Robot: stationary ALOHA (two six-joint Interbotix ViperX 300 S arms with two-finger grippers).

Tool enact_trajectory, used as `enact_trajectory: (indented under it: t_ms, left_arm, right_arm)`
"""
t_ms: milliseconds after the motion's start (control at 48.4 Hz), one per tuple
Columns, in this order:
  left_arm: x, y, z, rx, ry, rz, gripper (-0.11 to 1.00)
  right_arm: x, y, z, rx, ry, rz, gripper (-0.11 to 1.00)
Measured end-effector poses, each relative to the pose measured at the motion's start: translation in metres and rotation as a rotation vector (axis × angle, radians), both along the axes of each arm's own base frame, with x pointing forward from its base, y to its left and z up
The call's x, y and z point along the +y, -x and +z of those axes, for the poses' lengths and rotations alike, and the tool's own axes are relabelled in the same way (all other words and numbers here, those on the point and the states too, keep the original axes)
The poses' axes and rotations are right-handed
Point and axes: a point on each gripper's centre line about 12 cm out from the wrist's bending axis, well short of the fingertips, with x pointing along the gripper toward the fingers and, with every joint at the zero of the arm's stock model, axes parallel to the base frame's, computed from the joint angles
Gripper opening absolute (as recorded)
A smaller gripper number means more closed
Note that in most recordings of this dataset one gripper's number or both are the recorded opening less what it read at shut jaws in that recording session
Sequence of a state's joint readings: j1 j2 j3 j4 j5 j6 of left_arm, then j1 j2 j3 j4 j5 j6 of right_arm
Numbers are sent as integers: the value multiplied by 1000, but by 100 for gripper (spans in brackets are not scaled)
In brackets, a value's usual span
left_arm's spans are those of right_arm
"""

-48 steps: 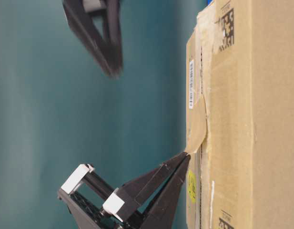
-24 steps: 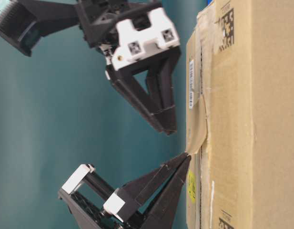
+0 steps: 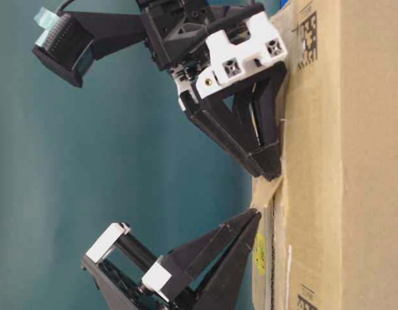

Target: Apply tape along the seams of the closed cardboard box to seal it securely.

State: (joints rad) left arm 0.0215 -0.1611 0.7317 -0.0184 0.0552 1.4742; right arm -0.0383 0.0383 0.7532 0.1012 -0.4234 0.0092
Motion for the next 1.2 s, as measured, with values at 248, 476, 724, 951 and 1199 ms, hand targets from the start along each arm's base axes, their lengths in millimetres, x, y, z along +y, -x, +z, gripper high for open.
enact_trajectory:
  t_ms: [248,476,724,951,1199]
  left_arm:
    - [0,0,0,3,0,0,1]
    - [0,0,0,3,14,10,1]
    - [0,1,-2,21,22,15,37]
    - [1,0,0,15,12,9,65]
    - [1,-4,7,1,10,8,62]
  right_arm:
    - [-2,0,-1,3,1,-4,48]
    - [-2,0,-2,6,2,-3,48]
    - [-2,0,-2,11,0,-5,42]
    - [-3,0,-3,12,2,-6,42]
    - [-3,0,-3,15,0,-7,42]
